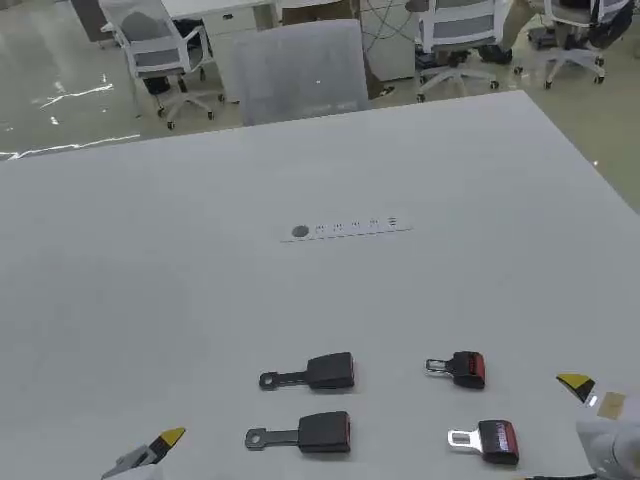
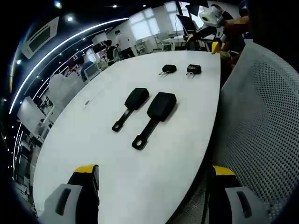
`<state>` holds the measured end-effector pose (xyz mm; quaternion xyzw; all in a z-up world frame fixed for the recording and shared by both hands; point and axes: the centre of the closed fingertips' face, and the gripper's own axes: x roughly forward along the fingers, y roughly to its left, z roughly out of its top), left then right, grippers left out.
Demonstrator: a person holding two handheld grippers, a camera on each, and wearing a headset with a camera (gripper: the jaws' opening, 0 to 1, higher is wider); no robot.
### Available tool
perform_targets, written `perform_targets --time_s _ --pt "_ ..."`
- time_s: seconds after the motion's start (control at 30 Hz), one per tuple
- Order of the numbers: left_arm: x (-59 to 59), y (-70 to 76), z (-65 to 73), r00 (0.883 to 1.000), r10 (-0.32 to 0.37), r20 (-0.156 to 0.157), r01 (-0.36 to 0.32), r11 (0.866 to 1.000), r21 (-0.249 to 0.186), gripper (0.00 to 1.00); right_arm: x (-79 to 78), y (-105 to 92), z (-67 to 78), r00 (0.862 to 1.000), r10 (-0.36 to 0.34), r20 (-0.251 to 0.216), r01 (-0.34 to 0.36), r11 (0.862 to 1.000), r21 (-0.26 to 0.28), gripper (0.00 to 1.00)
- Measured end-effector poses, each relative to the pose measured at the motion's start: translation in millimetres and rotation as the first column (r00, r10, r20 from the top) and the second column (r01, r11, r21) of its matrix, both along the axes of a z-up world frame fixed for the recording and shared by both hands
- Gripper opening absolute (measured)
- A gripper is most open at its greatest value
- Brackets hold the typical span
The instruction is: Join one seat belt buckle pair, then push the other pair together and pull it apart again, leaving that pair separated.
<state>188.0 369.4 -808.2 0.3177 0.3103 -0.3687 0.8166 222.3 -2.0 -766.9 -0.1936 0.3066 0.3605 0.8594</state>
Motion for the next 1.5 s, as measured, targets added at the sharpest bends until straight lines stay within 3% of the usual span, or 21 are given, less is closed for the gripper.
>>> perform_targets --time_s 0.7,0.8,0.93,1.17,1.5 --pt "-4.0 2.9 -7.2 0.999 -0.001 -0.036 0.001 1.000 0.021 0.99 2.1 -5.3 -3.0 0.999 -0.038 -0.006 0.038 0.999 0.006 0.99" --pt "-5.1 2.2 -6.8 0.999 -0.003 -0.039 0.004 1.000 0.021 0.97 -1.7 -0.9 -6.5 1.000 0.014 0.016 -0.013 0.998 -0.055 0.98" --pt "-4.3 1.3 -6.3 1.000 -0.013 -0.025 0.014 1.000 0.024 0.96 -0.9 3.5 -5.1 1.000 0.006 0.014 -0.006 1.000 -0.028 0.97" --pt "-0.9 2.9 -4.5 1.000 -0.003 -0.010 0.003 1.000 0.023 0.99 -1.4 9.5 -7.5 0.998 0.058 0.022 -0.056 0.997 -0.054 0.99" --pt "-2.6 2.9 -8.4 0.999 -0.007 -0.035 0.008 1.000 0.027 0.99 1.2 4.2 -15.0 0.998 0.057 0.014 -0.056 0.996 -0.064 0.93"
